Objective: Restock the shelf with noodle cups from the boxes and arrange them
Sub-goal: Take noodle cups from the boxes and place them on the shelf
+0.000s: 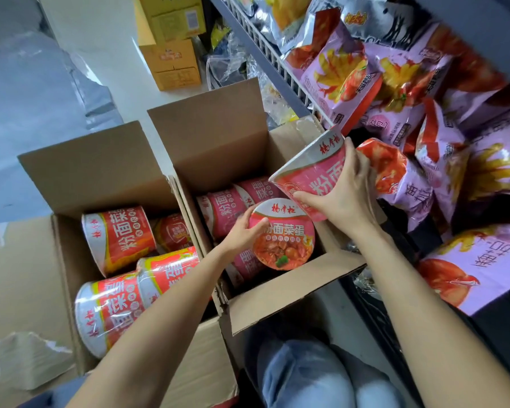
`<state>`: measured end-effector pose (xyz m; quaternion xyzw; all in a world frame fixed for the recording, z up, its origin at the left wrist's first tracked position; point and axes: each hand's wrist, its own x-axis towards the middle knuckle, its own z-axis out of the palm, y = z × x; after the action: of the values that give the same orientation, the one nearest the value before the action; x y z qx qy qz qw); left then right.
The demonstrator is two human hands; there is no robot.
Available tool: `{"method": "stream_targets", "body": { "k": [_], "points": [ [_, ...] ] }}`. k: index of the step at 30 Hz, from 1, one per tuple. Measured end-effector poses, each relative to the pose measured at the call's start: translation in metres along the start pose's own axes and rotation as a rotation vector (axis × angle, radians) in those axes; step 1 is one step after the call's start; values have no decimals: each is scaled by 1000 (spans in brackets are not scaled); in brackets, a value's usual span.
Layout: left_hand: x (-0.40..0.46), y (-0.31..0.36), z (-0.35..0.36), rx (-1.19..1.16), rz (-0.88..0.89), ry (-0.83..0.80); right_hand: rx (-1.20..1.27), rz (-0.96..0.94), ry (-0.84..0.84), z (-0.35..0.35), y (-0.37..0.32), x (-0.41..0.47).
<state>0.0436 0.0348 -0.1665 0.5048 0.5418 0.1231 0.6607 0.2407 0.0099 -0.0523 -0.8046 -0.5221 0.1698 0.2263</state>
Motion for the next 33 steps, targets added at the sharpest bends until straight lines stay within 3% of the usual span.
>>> {"method": "stream_targets", "body": {
  "k": [4, 9, 16, 23, 28, 33],
  "points": [
    [-7, 1, 1, -37, 34, 31, 55, -6, 0, -5, -4, -1],
    [-46, 23, -22, -43, 194, 173, 261, -10, 130, -24, -19, -28],
    [-149, 80, -67, -314, 344, 473, 950, 90, 206, -92, -70, -96],
    [-241, 156, -40, -419, 490, 333, 1134, 30, 446, -190, -79, -188],
    [-271, 212, 13, -479, 530, 124, 979, -28, 738, -251, -54, -235],
    [-274, 269, 93, -437, 563, -21, 776, 52, 961, -293, -4, -239]
  ]
}}
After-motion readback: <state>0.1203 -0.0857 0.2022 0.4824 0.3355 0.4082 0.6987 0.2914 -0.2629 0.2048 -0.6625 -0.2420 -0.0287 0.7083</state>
